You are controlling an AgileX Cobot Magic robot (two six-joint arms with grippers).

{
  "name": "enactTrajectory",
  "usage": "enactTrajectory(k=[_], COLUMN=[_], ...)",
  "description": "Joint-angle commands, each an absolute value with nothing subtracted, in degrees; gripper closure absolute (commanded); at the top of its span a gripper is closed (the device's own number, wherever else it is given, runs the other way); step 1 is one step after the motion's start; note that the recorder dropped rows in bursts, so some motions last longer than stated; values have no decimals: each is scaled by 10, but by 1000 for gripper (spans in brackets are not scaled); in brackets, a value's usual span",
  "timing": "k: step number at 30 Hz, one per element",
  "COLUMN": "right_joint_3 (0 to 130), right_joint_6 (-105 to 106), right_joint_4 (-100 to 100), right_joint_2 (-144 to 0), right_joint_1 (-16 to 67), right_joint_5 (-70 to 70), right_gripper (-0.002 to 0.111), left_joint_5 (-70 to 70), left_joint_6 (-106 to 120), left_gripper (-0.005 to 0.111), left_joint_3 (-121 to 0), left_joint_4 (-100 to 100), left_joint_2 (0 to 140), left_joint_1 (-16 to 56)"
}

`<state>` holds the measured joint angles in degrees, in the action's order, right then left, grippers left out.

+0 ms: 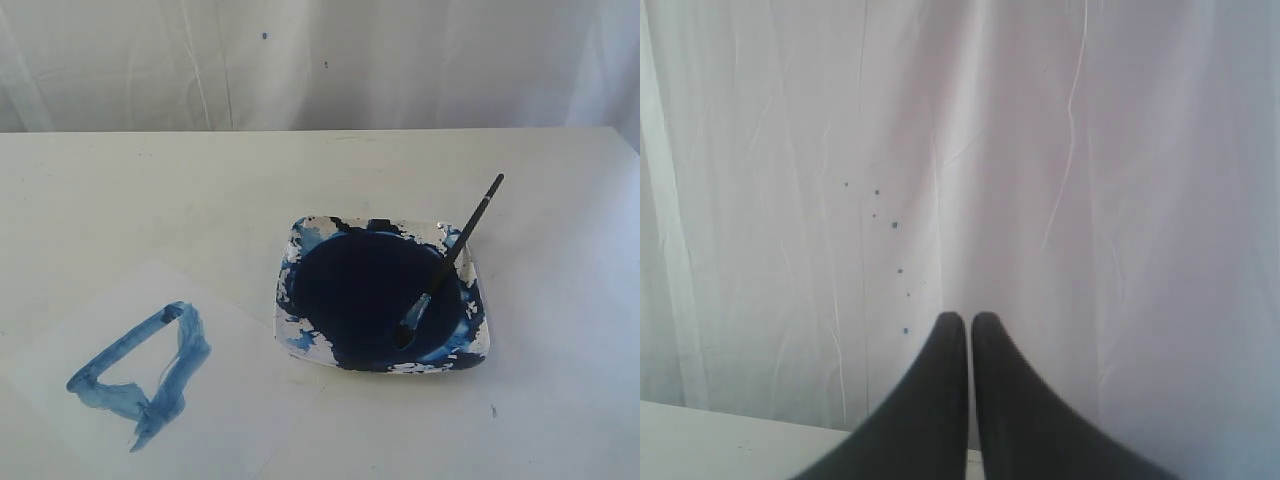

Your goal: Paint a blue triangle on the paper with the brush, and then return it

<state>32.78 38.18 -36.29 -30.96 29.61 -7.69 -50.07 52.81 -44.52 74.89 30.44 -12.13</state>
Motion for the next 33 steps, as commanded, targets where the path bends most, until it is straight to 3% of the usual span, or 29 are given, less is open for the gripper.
enactTrajectory(k=[1,5,15,27,33], right_joint_3=[325,325,325,325,325], right_joint_6=[388,388,388,388,388], right_joint_4=[-364,-364,-364,-364,-364], right_joint_2=[-308,-308,-308,-308,-308], right_joint_1=[291,291,291,291,291], right_joint_5=[-77,-77,-78,-78,-78], right_gripper=[106,106,106,106,106], left_joint_5=[-491,-454,-261,-158,-164], left_joint_6=[522,484,52,-83,-92], left_gripper=[107,107,107,107,107], left_joint_3=[-448,-448,-349,-113,-47], left_joint_4=[771,686,173,76,13], left_joint_2=[301,288,169,7,4], left_joint_1=[-119,-119,-119,-116,-13])
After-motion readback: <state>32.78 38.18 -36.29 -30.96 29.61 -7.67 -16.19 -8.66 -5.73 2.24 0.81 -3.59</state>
